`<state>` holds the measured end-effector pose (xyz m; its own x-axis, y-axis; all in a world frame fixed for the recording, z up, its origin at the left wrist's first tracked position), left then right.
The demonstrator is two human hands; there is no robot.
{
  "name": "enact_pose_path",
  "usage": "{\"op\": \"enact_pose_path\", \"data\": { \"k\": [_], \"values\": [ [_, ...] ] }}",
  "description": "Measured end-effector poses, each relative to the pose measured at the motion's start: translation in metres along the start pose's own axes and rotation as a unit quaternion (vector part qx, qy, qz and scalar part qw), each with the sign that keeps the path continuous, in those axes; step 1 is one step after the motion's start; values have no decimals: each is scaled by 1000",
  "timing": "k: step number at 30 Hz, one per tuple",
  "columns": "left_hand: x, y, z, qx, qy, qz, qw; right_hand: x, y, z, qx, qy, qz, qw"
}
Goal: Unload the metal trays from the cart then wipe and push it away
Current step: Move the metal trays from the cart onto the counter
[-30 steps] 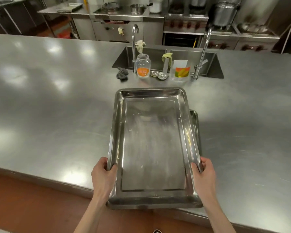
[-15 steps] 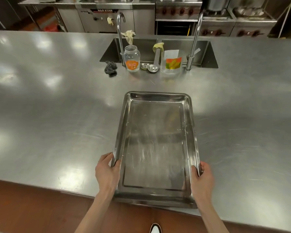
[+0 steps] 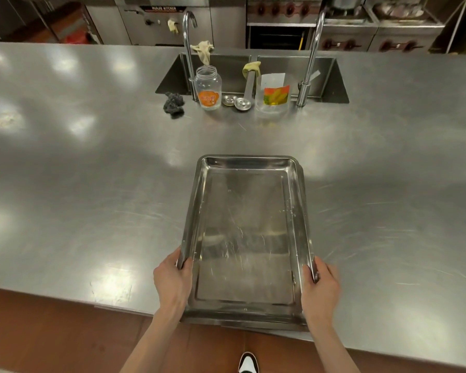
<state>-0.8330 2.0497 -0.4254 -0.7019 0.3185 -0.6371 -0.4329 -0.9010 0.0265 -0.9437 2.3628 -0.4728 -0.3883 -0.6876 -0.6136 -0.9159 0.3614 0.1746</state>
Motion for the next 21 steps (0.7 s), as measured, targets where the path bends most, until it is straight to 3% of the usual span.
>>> {"op": "enact_pose_path", "data": {
  "k": [21],
  "values": [
    [37,21,-31,41,45,-45,997,0,-7,-7,31,-38,2,999]
  ]
}}
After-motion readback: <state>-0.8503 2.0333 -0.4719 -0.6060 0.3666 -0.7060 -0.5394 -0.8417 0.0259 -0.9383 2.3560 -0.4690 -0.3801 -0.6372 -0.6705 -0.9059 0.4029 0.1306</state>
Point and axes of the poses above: each hand's wrist, its own y-axis towards the middle knuckle, its own x-axis out of the palm, z = x × y, the point moved 3 cm from there along y, towards the middle knuckle, and after that the axes turned 13 degrees about z, right-handed, at the moved point
